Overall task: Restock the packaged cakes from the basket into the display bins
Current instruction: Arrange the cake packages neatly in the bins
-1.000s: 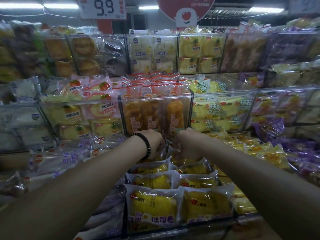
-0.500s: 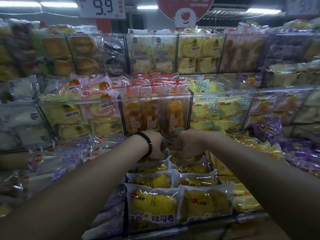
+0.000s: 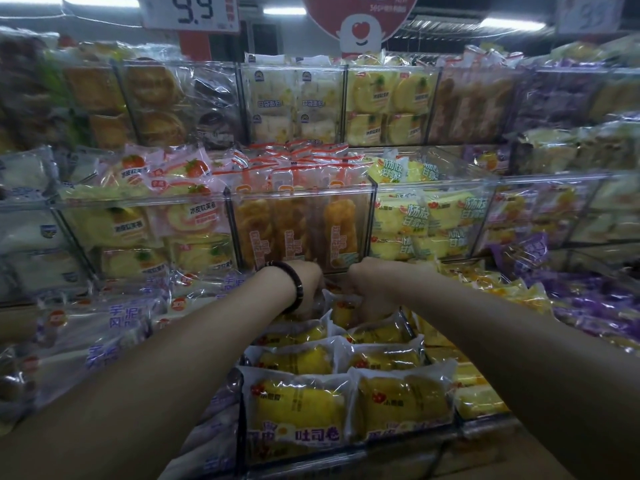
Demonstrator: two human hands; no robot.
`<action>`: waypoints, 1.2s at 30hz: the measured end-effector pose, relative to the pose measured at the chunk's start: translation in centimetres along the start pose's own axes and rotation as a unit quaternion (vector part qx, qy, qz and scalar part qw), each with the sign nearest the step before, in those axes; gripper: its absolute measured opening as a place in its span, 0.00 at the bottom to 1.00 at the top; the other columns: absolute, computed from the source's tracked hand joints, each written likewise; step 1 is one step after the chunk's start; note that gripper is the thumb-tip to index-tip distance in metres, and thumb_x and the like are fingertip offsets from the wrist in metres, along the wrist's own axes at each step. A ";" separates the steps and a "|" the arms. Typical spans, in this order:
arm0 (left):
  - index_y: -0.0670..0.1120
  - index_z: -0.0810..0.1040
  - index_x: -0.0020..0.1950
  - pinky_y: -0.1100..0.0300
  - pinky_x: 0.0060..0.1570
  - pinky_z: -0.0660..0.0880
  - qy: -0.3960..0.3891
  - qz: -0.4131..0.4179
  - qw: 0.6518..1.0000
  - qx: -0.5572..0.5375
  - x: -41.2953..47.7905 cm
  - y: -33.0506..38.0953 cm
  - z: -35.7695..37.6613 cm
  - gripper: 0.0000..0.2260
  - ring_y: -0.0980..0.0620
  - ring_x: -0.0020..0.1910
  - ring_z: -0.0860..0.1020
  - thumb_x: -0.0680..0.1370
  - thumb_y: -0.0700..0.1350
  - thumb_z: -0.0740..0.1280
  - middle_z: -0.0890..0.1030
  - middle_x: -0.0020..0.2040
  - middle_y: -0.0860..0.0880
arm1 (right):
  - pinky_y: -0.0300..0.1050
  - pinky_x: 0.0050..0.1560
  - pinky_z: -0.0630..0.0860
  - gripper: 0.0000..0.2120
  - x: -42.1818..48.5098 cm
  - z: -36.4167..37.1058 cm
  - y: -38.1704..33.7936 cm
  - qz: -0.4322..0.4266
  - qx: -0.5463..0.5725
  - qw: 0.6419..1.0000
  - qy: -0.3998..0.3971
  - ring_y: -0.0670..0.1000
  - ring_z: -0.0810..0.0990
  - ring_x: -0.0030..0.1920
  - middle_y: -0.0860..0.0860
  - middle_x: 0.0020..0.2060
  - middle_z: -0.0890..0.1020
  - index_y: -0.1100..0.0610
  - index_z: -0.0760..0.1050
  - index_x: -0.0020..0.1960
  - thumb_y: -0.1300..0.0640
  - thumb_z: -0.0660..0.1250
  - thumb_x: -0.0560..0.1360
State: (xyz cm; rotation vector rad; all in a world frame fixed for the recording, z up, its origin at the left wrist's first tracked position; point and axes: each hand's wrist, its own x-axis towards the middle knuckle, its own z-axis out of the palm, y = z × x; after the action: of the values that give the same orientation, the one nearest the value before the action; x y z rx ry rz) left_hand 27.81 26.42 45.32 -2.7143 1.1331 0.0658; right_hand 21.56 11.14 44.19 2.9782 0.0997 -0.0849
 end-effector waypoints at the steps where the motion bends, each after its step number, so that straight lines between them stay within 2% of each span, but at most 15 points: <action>1: 0.48 0.83 0.57 0.58 0.37 0.73 -0.002 -0.006 1.000 0.005 0.0 0.0 -0.1 0.07 0.49 0.45 0.79 0.80 0.47 0.70 0.82 0.51 0.48 | 0.47 0.44 0.80 0.23 0.0 0.0 -0.1 0.007 -0.006 1.000 0.010 0.53 0.80 0.46 0.49 0.45 0.80 0.54 0.80 0.60 0.43 0.78 0.72; 5: 0.49 0.82 0.48 0.58 0.34 0.75 -0.014 -0.006 1.000 0.015 0.0 -0.4 -0.4 0.03 0.49 0.44 0.79 0.76 0.45 0.73 0.81 0.47 0.49 | 0.47 0.46 0.84 0.16 0.1 -1.2 -0.2 0.029 -0.016 0.998 0.061 0.52 0.81 0.44 0.51 0.44 0.81 0.58 0.80 0.57 0.51 0.77 0.75; 8: 0.50 0.80 0.48 0.53 0.46 0.82 -0.030 -0.010 0.999 -0.010 0.0 -0.4 -0.1 0.04 0.48 0.49 0.81 0.76 0.46 0.74 0.81 0.50 0.49 | 0.48 0.49 0.84 0.16 0.3 -1.3 -0.9 0.002 -0.027 0.999 0.018 0.53 0.82 0.46 0.51 0.46 0.82 0.56 0.81 0.58 0.51 0.77 0.75; 12: 0.49 0.81 0.54 0.55 0.45 0.79 -0.066 -0.035 0.993 -0.087 -0.2 -0.6 -0.5 0.07 0.50 0.49 0.78 0.78 0.49 0.71 0.80 0.50 0.51 | 0.51 0.49 0.84 0.14 0.8 -0.6 -0.5 0.019 0.001 0.999 -0.039 0.55 0.82 0.47 0.51 0.46 0.82 0.53 0.81 0.56 0.49 0.75 0.73; 14: 0.49 0.83 0.55 0.53 0.48 0.79 -0.072 -0.046 0.989 -0.121 -0.2 -0.8 -0.8 0.14 0.49 0.50 0.78 0.76 0.56 0.71 0.81 0.52 0.50 | 0.49 0.45 0.82 0.13 0.6 -1.0 0.0 0.017 0.009 0.998 -0.053 0.54 0.82 0.47 0.50 0.45 0.81 0.52 0.80 0.52 0.48 0.76 0.71; 17: 0.49 0.83 0.61 0.48 0.59 0.80 -0.072 -0.053 0.990 -0.113 0.0 -0.5 -0.9 0.23 0.47 0.56 0.80 0.75 0.64 0.70 0.82 0.59 0.48 | 0.46 0.41 0.76 0.11 0.2 -1.6 -0.1 0.008 -0.003 0.997 -0.078 0.52 0.79 0.45 0.49 0.45 0.80 0.49 0.77 0.51 0.50 0.75 0.71; 20: 0.51 0.76 0.73 0.49 0.62 0.78 -0.076 -0.033 0.992 -0.092 0.0 0.0 -0.9 0.27 0.47 0.63 0.77 0.78 0.62 0.68 0.78 0.68 0.48 | 0.47 0.41 0.78 0.13 0.1 -1.2 0.0 0.010 -0.005 0.996 -0.090 0.54 0.80 0.45 0.51 0.46 0.81 0.52 0.79 0.53 0.52 0.74 0.71; 23: 0.54 0.74 0.76 0.53 0.59 0.76 -0.082 -0.015 0.992 -0.094 -0.2 -0.1 -1.1 0.27 0.49 0.62 0.75 0.78 0.61 0.70 0.76 0.70 0.51 | 0.46 0.38 0.77 0.05 -0.2 -0.7 0.2 0.007 0.000 0.997 -0.074 0.53 0.79 0.41 0.51 0.43 0.81 0.52 0.78 0.47 0.54 0.73 0.72; 25: 0.55 0.74 0.75 0.54 0.57 0.74 -0.090 -0.013 0.991 -0.095 -0.4 -0.2 -1.2 0.28 0.49 0.61 0.74 0.77 0.62 0.71 0.76 0.70 0.52 | 0.45 0.36 0.74 0.04 -0.5 -0.6 0.2 0.009 0.010 0.998 -0.058 0.52 0.77 0.40 0.52 0.43 0.80 0.52 0.78 0.47 0.56 0.71 0.74; 28: 0.52 0.76 0.74 0.54 0.57 0.76 -0.070 -0.012 0.994 -0.081 -0.3 0.0 -1.2 0.27 0.49 0.62 0.77 0.78 0.61 0.71 0.78 0.68 0.51 | 0.46 0.37 0.77 0.09 -0.6 -0.6 -0.3 0.016 0.002 1.000 -0.022 0.53 0.78 0.41 0.53 0.44 0.80 0.56 0.79 0.54 0.59 0.70 0.75; 31: 0.47 0.78 0.70 0.53 0.54 0.79 -0.041 -0.018 0.998 -0.042 -0.1 0.6 -1.0 0.23 0.47 0.57 0.79 0.79 0.56 0.71 0.80 0.63 0.47 | 0.50 0.46 0.84 0.13 -0.3 -0.4 -0.8 0.018 -0.034 0.999 0.017 0.54 0.81 0.45 0.53 0.47 0.81 0.56 0.79 0.58 0.60 0.70 0.74; 34: 0.44 0.79 0.68 0.55 0.45 0.77 -0.023 -0.018 0.999 -0.015 0.3 1.2 -0.4 0.18 0.47 0.50 0.79 0.81 0.51 0.69 0.81 0.57 0.46 | 0.46 0.39 0.79 0.09 -0.3 -0.5 -0.9 0.018 -0.058 0.998 0.013 0.53 0.79 0.41 0.52 0.42 0.77 0.56 0.79 0.56 0.60 0.71 0.75; 36: 0.43 0.79 0.67 0.55 0.44 0.75 -0.007 -0.018 1.000 0.000 0.3 1.7 0.0 0.16 0.47 0.48 0.78 0.82 0.48 0.67 0.82 0.57 0.45 | 0.45 0.37 0.76 0.09 -0.3 -0.2 -0.9 0.026 -0.061 0.998 0.018 0.51 0.78 0.40 0.51 0.41 0.77 0.55 0.80 0.56 0.59 0.72 0.76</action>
State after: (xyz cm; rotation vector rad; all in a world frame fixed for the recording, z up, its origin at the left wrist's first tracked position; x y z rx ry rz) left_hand 26.84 25.02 44.96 -2.7293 1.0802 0.0810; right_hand 21.23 12.02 44.30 2.8594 0.0293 -0.0194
